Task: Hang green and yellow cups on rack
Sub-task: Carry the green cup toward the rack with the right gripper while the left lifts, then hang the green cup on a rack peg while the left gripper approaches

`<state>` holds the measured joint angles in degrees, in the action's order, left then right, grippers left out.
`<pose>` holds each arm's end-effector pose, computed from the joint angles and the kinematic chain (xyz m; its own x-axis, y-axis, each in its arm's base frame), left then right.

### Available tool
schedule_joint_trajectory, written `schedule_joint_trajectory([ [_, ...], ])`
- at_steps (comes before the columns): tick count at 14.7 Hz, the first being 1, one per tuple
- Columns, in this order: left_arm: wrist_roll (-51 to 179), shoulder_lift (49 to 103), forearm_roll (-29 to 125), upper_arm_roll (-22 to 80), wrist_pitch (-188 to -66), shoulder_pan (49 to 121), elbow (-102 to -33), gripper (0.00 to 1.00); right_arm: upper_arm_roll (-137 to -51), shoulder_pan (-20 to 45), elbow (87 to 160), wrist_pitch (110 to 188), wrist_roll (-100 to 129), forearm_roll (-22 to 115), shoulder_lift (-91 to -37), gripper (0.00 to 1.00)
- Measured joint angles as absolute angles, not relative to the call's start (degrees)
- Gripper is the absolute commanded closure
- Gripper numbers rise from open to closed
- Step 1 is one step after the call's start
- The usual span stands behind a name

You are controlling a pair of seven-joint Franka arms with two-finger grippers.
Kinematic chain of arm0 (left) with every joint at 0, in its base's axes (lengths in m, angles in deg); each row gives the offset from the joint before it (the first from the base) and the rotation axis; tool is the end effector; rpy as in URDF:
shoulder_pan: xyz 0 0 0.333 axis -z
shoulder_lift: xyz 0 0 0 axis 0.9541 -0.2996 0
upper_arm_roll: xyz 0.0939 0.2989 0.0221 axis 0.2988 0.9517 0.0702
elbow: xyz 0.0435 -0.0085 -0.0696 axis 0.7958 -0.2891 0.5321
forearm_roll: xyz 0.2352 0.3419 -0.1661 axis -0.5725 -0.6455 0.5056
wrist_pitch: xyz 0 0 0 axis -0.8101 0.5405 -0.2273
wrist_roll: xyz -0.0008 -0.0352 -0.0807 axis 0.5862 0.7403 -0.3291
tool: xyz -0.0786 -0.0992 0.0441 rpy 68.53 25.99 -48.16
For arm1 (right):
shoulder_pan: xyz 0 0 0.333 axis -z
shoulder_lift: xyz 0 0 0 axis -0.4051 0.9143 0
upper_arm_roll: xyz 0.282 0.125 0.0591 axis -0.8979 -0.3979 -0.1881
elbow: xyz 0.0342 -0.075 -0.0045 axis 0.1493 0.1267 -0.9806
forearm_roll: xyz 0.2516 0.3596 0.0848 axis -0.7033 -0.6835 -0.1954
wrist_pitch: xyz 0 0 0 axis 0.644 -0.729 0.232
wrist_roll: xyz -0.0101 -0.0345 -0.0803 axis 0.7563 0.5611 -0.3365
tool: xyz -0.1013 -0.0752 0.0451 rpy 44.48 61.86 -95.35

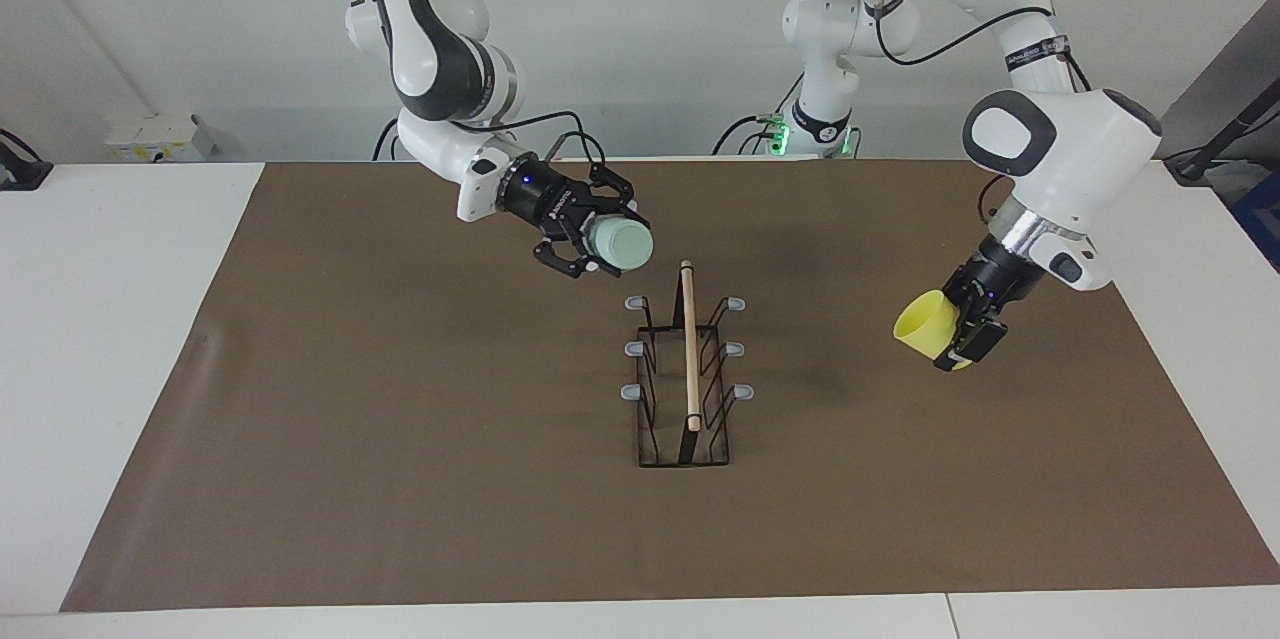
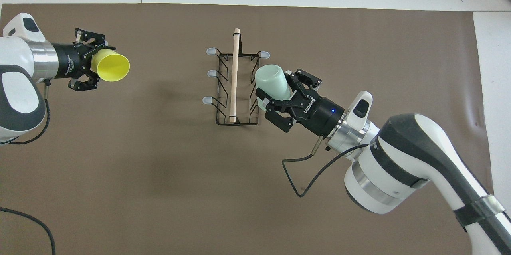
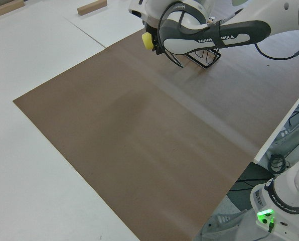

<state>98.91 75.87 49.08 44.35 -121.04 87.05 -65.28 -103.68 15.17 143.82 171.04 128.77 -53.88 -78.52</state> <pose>0.6867 -0.0506 0.4038 0.4780 0.8675 -0.1376 0.8270 -0.3917 0.4032 0.5645 0.2875 0.3864 0.3086 -0.1280 0.9425 0.7627 -0.5588 -0.3256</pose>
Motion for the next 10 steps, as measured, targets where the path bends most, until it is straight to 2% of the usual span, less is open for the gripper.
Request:
schedule_joint_trajectory([
  [3, 99.3, 76.6, 40.5, 44.3, -121.4, 89.5, -64.9, 1.00, -103.6, 15.3, 144.6, 167.7, 137.5, -56.6, -76.6, 1.00],
  [10, 100.3, 79.4, 23.9, 44.2, -121.5, 95.4, -64.7, 1.00, -103.6, 14.6, 144.6, 167.0, 150.1, -59.4, -73.6, 1.00],
])
